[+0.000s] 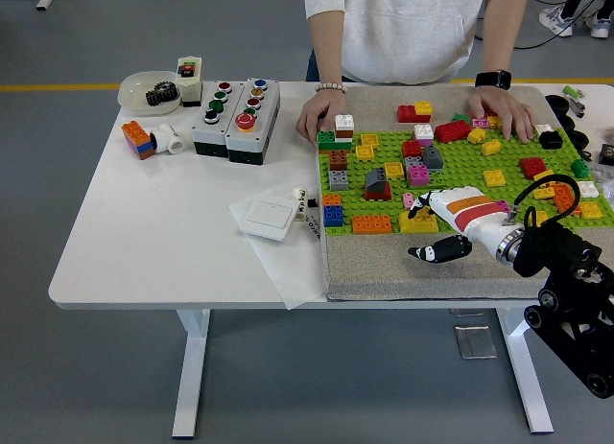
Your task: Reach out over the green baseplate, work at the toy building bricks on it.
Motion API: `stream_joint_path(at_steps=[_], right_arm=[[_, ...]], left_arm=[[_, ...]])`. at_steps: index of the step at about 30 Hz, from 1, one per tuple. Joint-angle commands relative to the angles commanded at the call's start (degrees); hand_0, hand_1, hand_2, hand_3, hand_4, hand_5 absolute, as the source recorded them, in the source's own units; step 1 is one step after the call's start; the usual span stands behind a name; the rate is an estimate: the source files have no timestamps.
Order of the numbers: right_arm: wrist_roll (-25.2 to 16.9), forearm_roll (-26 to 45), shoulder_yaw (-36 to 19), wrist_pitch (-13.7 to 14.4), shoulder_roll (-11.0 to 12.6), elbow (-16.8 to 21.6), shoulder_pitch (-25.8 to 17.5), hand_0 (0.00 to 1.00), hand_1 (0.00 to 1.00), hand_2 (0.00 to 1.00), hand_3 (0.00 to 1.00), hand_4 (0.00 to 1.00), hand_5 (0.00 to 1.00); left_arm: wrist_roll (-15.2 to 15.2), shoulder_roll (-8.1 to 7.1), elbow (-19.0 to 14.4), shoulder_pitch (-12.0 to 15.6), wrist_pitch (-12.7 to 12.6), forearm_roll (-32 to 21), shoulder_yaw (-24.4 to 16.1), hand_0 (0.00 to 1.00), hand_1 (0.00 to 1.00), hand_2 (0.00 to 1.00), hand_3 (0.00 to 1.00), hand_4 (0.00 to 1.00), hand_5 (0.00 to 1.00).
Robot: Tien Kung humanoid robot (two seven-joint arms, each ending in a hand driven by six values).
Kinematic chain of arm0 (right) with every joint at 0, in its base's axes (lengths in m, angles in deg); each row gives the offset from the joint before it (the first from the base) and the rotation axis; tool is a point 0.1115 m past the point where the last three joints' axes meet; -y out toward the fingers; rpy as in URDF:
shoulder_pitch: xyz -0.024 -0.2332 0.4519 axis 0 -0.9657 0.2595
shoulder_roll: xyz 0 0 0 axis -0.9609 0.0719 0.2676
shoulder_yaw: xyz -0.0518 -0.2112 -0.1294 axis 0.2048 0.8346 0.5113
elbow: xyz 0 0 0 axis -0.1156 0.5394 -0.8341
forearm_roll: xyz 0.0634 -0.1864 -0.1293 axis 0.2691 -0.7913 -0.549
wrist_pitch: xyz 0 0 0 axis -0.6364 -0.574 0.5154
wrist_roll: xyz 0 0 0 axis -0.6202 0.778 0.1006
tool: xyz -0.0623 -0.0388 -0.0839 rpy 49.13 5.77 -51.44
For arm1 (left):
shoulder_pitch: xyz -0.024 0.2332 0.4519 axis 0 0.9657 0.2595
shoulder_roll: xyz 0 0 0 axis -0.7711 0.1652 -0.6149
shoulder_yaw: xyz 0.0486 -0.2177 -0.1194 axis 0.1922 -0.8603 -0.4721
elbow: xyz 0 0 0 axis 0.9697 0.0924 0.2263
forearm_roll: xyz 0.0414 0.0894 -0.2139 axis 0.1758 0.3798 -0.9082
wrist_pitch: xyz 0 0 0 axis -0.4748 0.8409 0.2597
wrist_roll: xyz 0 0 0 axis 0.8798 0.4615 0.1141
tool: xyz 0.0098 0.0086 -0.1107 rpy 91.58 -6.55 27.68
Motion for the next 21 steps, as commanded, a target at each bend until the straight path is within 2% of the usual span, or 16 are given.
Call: stream_joint_path(at_steps=[12, 21], right_arm=[[0.11, -0.16, -0.23, -0.08, 0.03, 0.06, -0.04, 0.595, 0.629, 0.699, 0.64, 0.883, 0.372], [0.36, -0.81, -1.69, 0.25, 0.7, 2.75, -0.36, 0.596, 0.63, 0.699, 0.64, 0.883, 0.372]], left_arm=[[-0.16, 0.04, 0.02, -0.12, 0.02, -0.42, 0.23, 0.866, 0.875, 0.878, 0.744, 0.739, 0.642], [-0.37, 0.0, 0.02, -0.21, 0.07, -0.93, 0.52, 0.866, 0.875, 0.878, 0.745, 0.74, 0.643]])
